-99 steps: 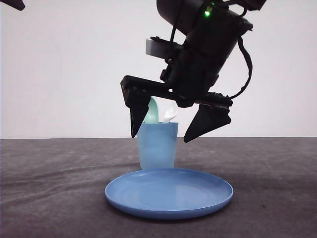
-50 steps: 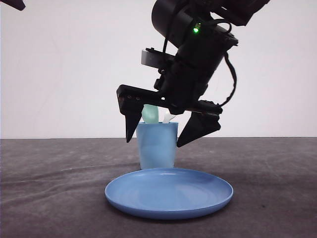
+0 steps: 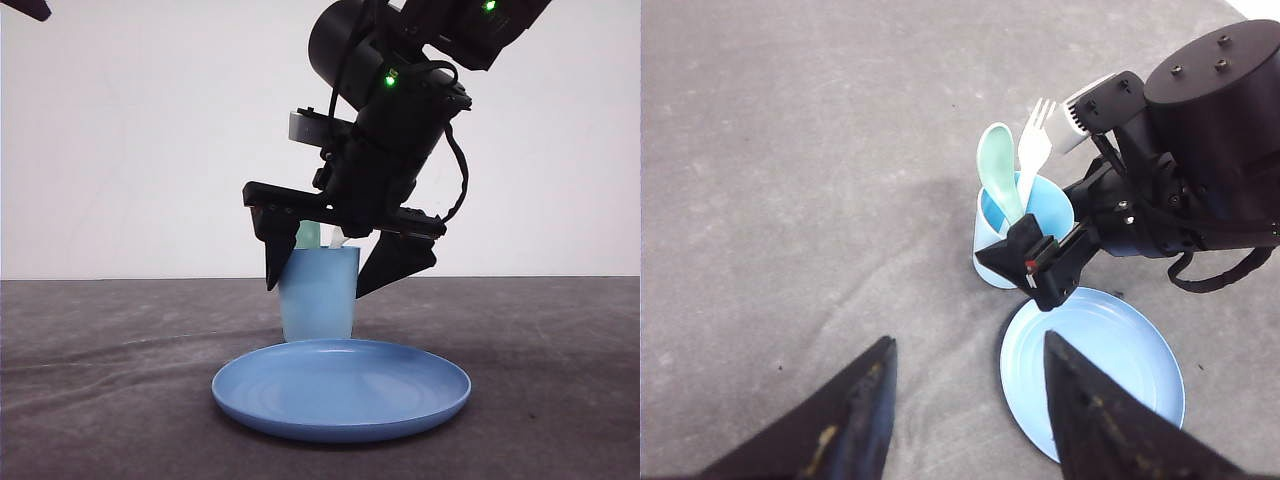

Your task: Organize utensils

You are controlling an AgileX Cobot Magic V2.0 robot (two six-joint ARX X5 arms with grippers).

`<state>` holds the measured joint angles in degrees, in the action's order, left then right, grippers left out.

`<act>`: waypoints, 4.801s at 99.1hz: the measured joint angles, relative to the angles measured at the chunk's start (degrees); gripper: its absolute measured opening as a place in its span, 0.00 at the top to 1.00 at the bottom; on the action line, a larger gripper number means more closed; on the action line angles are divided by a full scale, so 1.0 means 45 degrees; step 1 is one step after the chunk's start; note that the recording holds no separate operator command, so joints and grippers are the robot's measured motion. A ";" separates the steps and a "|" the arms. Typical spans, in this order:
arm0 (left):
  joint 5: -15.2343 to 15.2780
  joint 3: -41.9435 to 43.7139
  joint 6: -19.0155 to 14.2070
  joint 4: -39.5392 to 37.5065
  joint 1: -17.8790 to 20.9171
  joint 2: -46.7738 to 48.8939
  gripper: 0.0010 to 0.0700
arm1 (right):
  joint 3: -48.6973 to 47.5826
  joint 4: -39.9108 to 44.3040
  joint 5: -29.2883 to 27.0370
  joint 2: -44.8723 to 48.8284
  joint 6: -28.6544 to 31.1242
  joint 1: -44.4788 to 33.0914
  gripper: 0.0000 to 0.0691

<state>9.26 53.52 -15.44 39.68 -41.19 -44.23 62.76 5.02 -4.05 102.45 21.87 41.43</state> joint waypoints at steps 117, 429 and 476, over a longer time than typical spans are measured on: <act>0.0238 0.0000 0.0185 0.0010 0.0005 0.0000 0.62 | 0.0325 0.6329 -0.0899 -0.5829 -0.2064 0.2361 0.39; 0.0287 0.0000 0.0175 -0.0277 0.0005 0.0000 0.98 | -0.1957 0.6193 -0.5809 -1.3770 -0.1642 0.3774 0.99; 0.0287 0.0000 0.0175 -0.0306 0.0005 0.0000 0.98 | -0.1957 0.6178 -0.5809 -1.3770 -0.1642 0.3774 0.99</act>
<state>10.55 53.52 -14.66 38.30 -41.17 -44.23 53.95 32.82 -30.20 40.49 14.48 58.41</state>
